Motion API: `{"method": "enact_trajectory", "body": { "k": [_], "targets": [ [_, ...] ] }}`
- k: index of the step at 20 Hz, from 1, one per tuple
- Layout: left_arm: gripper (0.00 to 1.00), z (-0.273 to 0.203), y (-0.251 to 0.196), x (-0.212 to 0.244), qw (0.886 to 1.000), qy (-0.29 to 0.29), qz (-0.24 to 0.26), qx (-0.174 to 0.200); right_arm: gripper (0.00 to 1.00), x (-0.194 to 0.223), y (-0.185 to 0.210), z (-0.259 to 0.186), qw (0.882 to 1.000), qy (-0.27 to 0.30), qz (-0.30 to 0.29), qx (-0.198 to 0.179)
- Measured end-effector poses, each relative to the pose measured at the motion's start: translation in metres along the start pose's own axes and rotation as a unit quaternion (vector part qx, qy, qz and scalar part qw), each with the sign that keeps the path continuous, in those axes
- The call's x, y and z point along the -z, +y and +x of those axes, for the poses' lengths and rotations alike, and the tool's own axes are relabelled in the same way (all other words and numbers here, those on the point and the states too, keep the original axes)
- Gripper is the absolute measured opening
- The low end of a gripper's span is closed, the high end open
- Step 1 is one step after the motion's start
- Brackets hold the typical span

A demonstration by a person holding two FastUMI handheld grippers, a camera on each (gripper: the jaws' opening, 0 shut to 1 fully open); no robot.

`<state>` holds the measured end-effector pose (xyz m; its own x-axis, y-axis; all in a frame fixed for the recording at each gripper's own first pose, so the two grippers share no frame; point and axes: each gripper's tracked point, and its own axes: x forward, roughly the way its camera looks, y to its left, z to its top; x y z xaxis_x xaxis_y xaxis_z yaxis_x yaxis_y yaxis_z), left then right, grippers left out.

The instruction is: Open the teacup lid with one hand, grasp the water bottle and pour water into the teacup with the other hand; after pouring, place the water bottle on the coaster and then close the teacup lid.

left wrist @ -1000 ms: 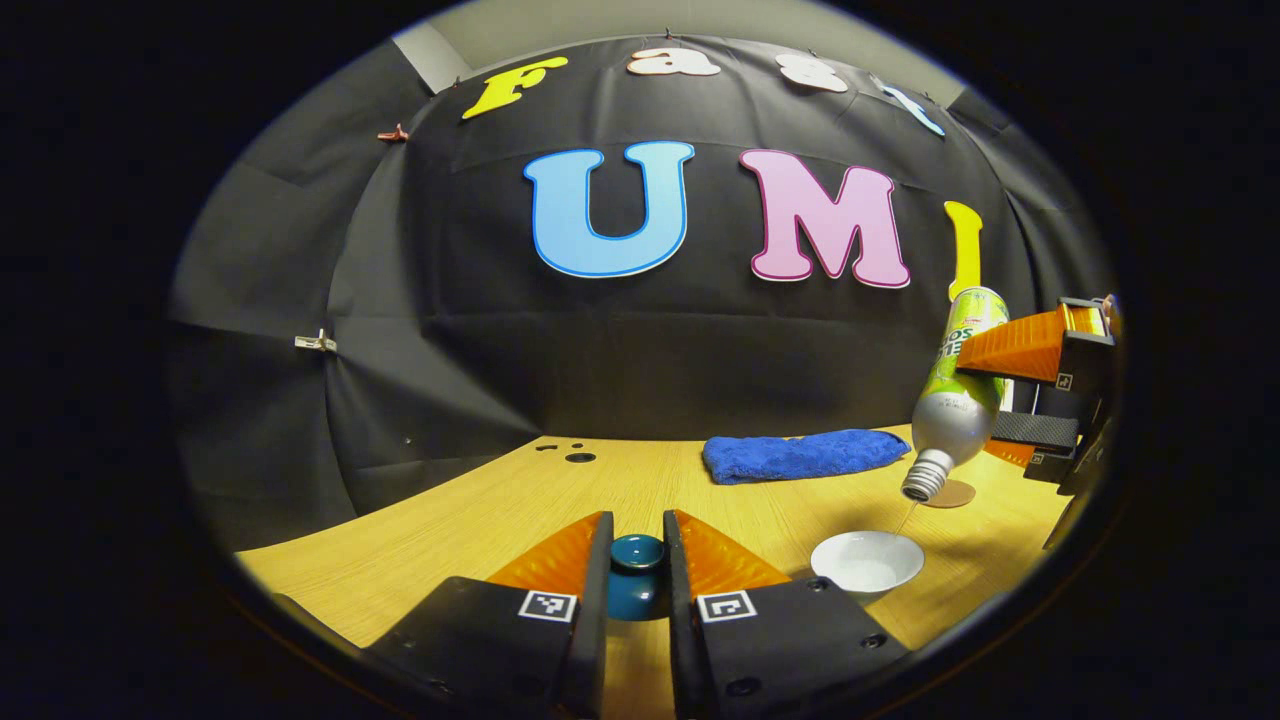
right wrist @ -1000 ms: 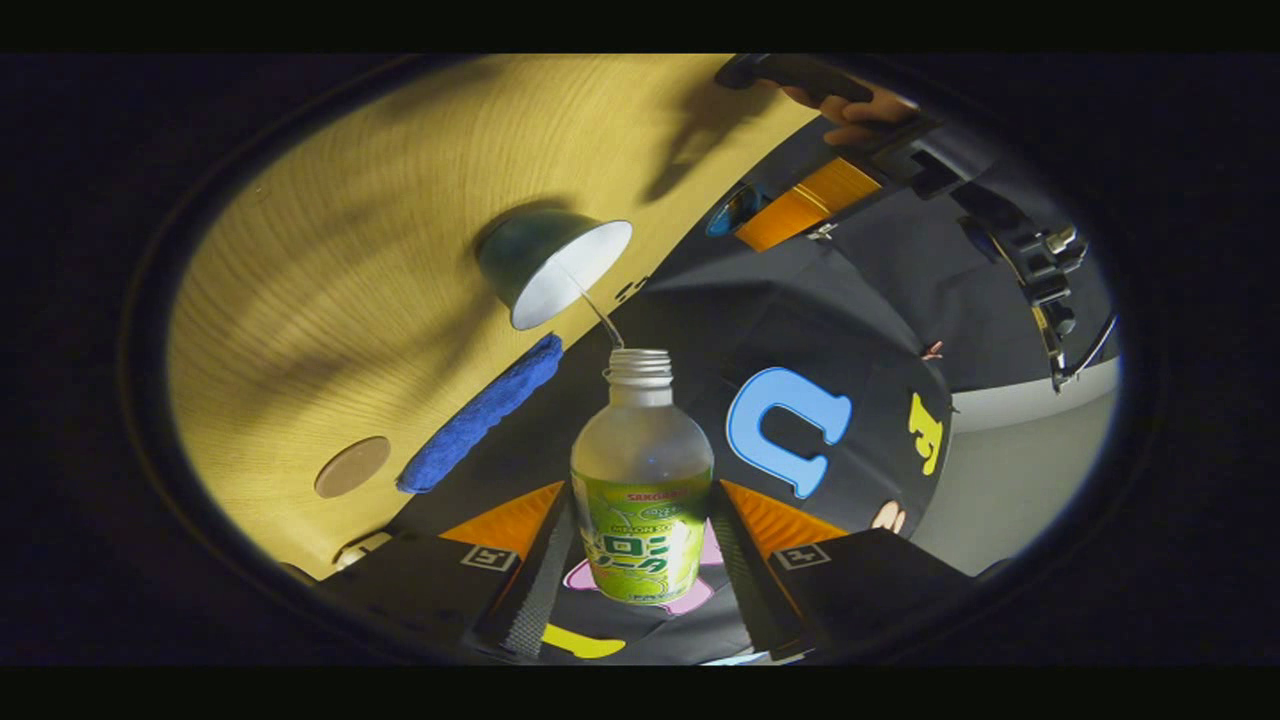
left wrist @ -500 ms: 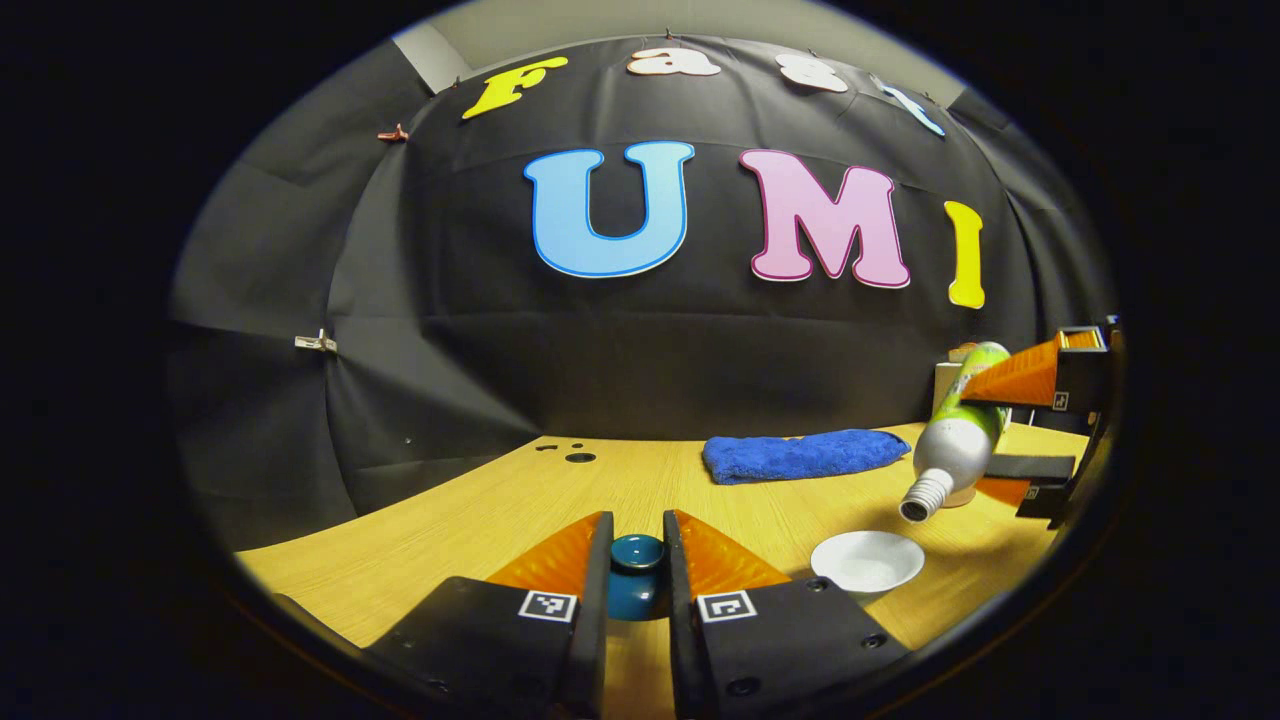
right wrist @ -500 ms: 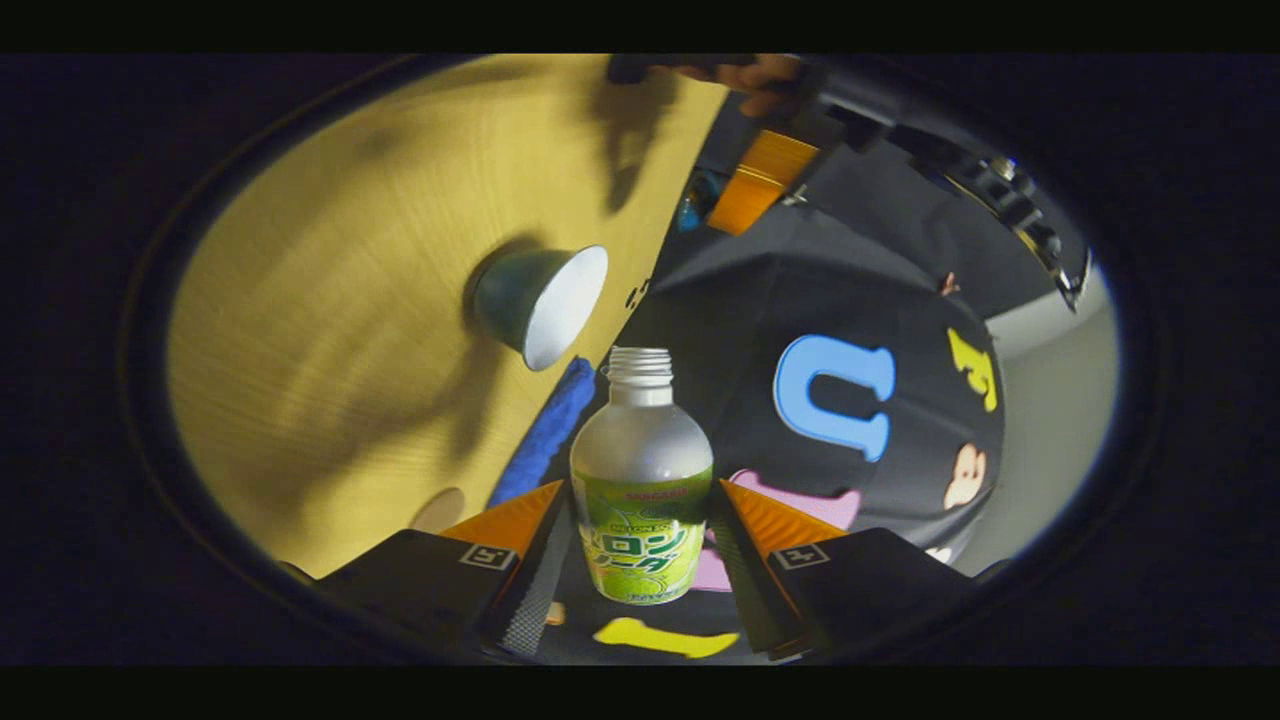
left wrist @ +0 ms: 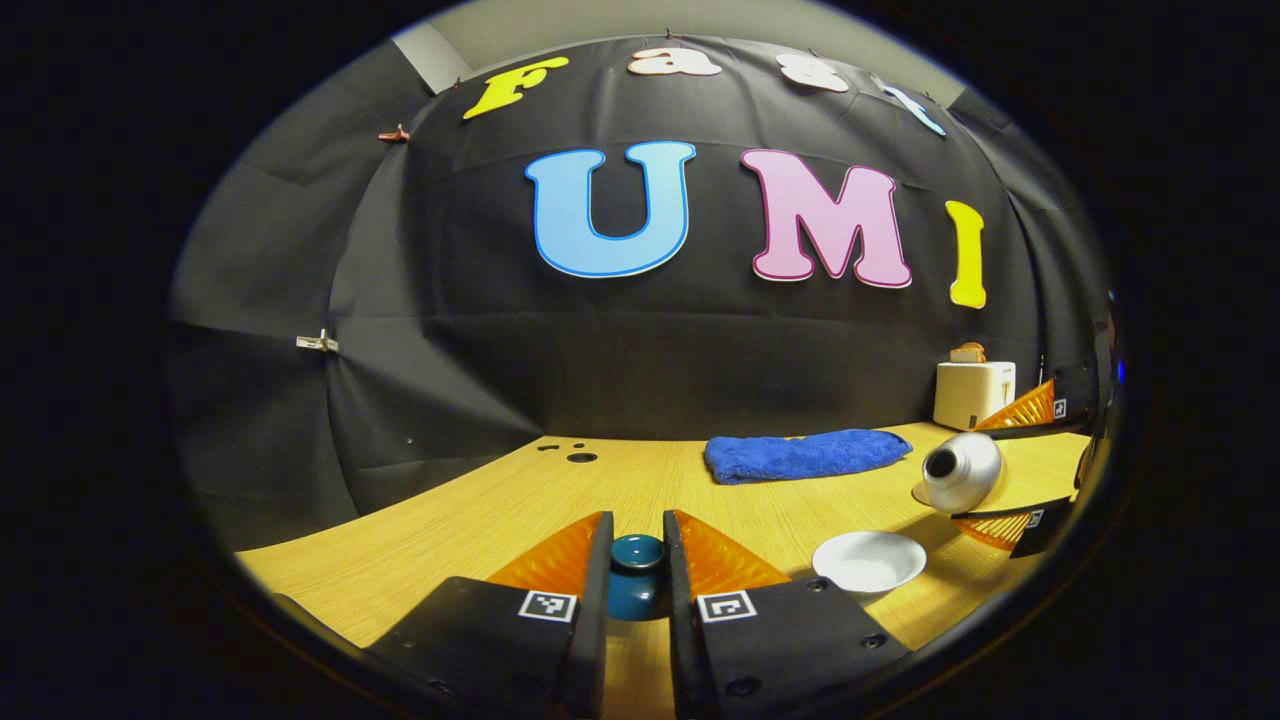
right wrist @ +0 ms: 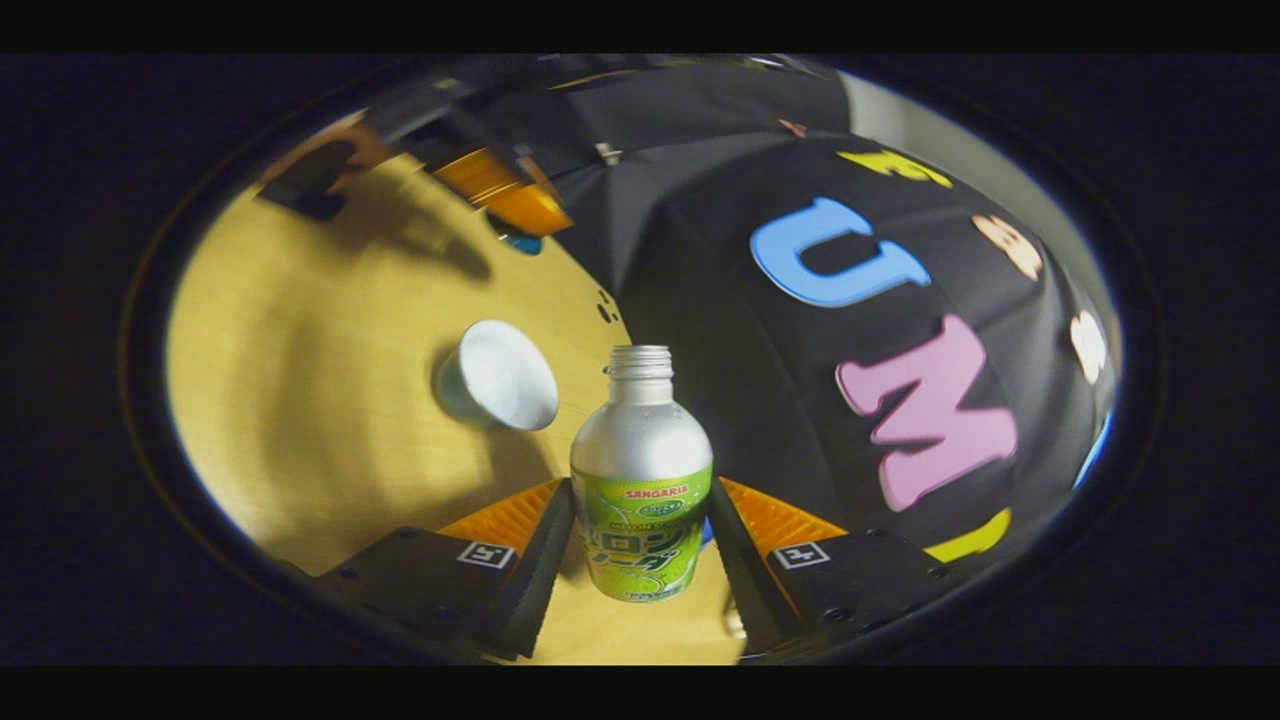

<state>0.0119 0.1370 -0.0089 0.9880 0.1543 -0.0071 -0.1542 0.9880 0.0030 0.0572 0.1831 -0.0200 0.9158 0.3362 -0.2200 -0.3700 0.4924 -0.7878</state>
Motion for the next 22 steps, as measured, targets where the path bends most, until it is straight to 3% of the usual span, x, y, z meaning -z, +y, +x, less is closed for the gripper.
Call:
{"method": "enact_trajectory", "body": {
  "k": [3, 6, 8, 11, 15, 22],
  "targets": [
    [0.30, 0.000, 0.000, 0.000, 1.000, 0.000, 0.000, 0.000, 0.78, 0.005, -0.024, 0.000, 0.985, 0.000, 0.174, 0.000],
    [0.30, 0.000, 0.001, -0.001, 1.000, 0.000, 0.000, -0.002, 0.78, -0.001, -0.054, 0.007, 0.945, -0.032, 0.325, 0.005],
    [0.30, 0.000, 0.000, 0.000, 1.000, 0.000, 0.000, -0.002, 0.78, 0.005, -0.077, 0.007, 0.921, -0.050, 0.385, 0.015],
    [0.30, 0.000, 0.000, 0.000, 1.000, 0.000, 0.000, -0.002, 0.78, 0.019, -0.105, 0.013, 0.896, -0.065, 0.438, 0.043],
    [0.30, 0.000, 0.000, 0.000, 1.000, 0.000, 0.000, -0.002, 0.77, 0.057, -0.121, 0.031, 0.887, -0.047, 0.453, 0.072],
    [0.30, 0.000, 0.001, 0.000, 1.000, 0.000, 0.000, -0.003, 0.78, 0.098, -0.119, 0.053, 0.857, -0.027, 0.509, 0.078]
  ]
}}
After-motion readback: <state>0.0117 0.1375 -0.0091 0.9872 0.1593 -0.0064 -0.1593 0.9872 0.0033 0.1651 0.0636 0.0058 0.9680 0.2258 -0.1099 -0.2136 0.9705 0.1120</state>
